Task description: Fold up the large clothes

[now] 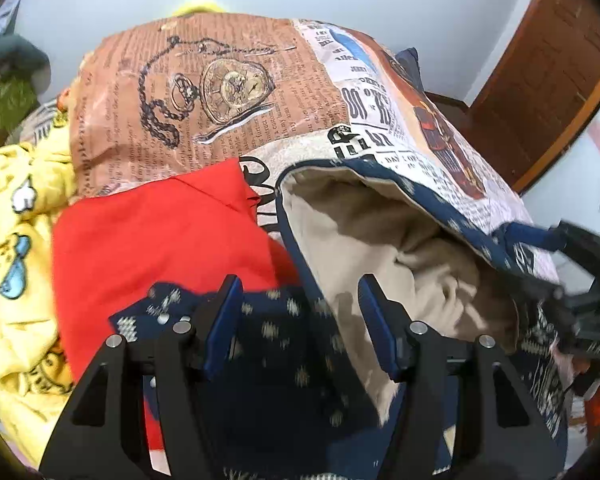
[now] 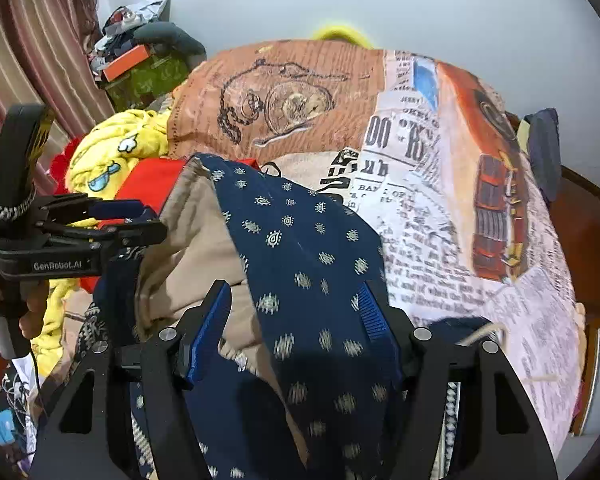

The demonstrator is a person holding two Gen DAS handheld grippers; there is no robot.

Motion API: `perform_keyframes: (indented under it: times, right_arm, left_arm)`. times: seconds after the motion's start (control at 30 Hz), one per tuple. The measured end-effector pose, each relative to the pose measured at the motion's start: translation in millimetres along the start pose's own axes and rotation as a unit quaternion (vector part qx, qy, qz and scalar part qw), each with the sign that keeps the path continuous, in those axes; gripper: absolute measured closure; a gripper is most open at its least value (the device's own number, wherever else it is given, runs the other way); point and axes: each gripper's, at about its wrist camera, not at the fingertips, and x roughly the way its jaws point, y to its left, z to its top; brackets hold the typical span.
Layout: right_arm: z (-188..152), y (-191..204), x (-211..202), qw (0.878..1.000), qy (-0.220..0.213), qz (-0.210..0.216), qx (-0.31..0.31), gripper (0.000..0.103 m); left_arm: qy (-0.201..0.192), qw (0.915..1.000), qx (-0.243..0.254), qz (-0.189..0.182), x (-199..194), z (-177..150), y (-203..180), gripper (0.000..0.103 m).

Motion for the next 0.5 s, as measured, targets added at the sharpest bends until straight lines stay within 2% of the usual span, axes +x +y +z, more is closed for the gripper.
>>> perform_keyframes:
  times: [0.1, 0.13, 0.17, 0.23, 0.3, 0.33, 0.37, 0.43, 0.5]
  right_arm:
    - [1, -3, 13, 1.0, 0.007, 0.004, 0.004, 0.041]
    - [1, -5, 15, 1.0, 0.005, 0.003, 0.008, 0.041]
    - [1, -9, 18, 1.0, 0.002, 0.004, 0.015, 0.041]
    - [1, -16, 20, 0.999, -0.002, 0.015, 0.033, 0.041]
    - [2, -23, 19, 0.999, -0.01, 0.022, 0.049, 0.052]
    - [3, -24, 19, 0.998, -0.01, 0.023, 0.05, 0.063]
    - [4, -26, 17, 0.998, -0.009, 0.025, 0.05, 0.075]
    - [6, -27, 13, 0.998, -0.006, 0.031, 0.047, 0.088]
    - [8, -26, 8, 0.999, -0.01, 0.031, 0.041, 0.091]
  left_arm:
    - [0.001, 1.0, -0.008, -0.001, 13, 6, 2, 0.046]
    - [-0.007, 0.9999, -0.009, 0.006, 15, 8, 1, 0.055]
    - [-0.015, 0.9997, -0.008, 0.018, 16, 8, -1, 0.06]
    - [-0.028, 0.9993, -0.004, 0.026, 18, 11, -4, 0.062]
    - [-0.027, 0.9995, 0.003, 0.017, 23, 14, -8, 0.078]
    - [-0.022, 0.9996, 0.007, 0.014, 24, 14, -9, 0.09]
    - [-0.019, 0.9997, 0.011, 0.011, 25, 15, -11, 0.095]
    - [-0.025, 0.9994, 0.023, 0.008, 22, 15, -18, 0.098]
    - [-0.042, 0.998, 0.047, 0.006, 8, 14, -29, 0.098]
